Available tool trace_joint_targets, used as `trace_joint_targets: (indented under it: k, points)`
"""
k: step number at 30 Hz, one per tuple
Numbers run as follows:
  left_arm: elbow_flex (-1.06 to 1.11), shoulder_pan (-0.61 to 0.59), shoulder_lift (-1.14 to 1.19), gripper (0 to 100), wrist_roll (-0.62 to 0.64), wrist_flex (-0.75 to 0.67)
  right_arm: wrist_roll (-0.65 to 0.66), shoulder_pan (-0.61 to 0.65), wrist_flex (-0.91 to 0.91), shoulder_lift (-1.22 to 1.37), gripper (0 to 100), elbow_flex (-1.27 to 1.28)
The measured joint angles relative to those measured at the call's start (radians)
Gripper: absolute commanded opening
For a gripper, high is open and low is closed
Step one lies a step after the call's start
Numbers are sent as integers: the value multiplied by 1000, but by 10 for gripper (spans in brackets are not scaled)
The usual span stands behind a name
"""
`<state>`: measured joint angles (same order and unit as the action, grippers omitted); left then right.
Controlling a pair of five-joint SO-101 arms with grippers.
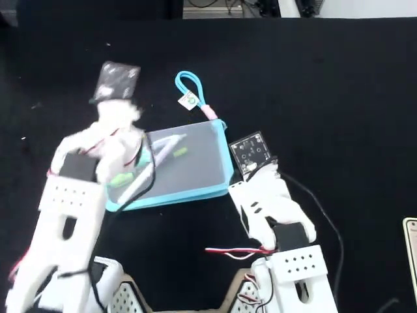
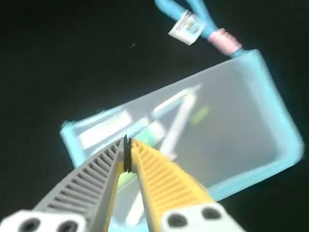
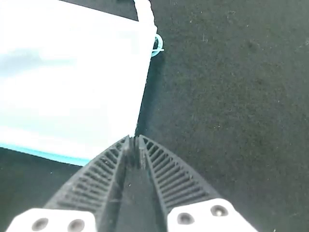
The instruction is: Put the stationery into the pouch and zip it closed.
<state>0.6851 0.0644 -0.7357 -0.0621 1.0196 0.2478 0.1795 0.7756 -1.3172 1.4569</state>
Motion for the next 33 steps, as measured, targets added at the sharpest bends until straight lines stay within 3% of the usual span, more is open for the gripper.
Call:
trace_joint_targets:
  k: [6, 10, 23, 29, 33]
  points:
    - [262, -117, -262, 30, -123, -20, -14, 0, 6, 0, 11, -43]
    - [387, -138, -416, 30, -173, -20, -175, 0, 6, 0, 11, -89]
    - [680, -144, -829, 33, -183, -20, -245, -5, 275, 0, 11, -118]
    - [770, -144, -931, 33, -186, -20, -247, -166, 284, -51, 11, -117]
    - [822, -144, -979, 33, -186, -20, -245, -201, 287, -192, 11, -12]
